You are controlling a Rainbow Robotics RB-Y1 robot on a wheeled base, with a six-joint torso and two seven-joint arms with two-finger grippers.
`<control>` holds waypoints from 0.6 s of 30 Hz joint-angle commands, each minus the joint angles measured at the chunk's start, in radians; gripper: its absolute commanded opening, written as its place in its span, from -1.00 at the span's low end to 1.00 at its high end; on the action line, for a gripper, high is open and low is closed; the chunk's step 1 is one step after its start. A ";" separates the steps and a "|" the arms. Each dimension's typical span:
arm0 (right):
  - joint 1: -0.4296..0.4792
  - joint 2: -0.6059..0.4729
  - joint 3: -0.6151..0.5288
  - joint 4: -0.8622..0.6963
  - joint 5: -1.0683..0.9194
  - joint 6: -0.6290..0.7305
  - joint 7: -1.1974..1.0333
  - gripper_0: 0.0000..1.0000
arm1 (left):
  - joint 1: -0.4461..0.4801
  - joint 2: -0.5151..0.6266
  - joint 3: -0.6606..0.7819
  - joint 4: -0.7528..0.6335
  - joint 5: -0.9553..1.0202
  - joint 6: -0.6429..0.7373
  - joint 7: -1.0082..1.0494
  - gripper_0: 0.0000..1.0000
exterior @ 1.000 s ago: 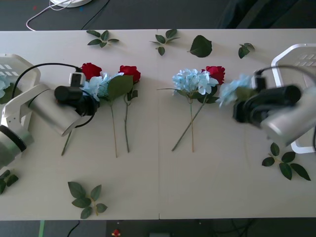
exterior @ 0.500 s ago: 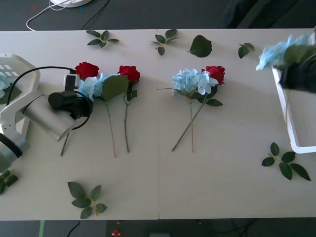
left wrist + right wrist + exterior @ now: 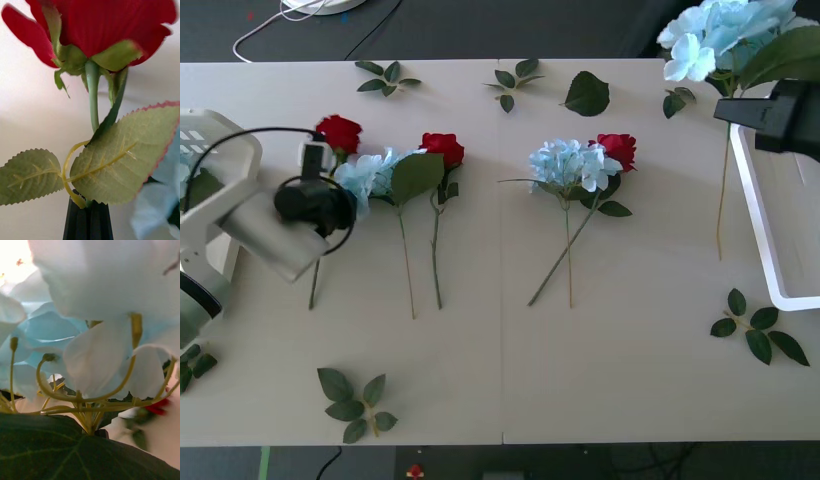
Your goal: Place the red flowers into the right box and the blue flowers into the left box. If a person shows an open palm, hand one flower to the person first, then continue sorting.
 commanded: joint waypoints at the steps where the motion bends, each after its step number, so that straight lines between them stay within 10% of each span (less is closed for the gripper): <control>1: 0.073 -0.071 -0.023 -0.033 -0.223 -0.015 0.265 -1.00 | 0.017 -0.004 0.143 -0.119 0.060 0.122 -0.053 -1.00; 18: 0.099 -0.085 0.187 -0.032 -0.657 -0.145 0.717 -1.00 | 0.003 0.002 0.611 -0.642 0.421 0.657 -0.271 -1.00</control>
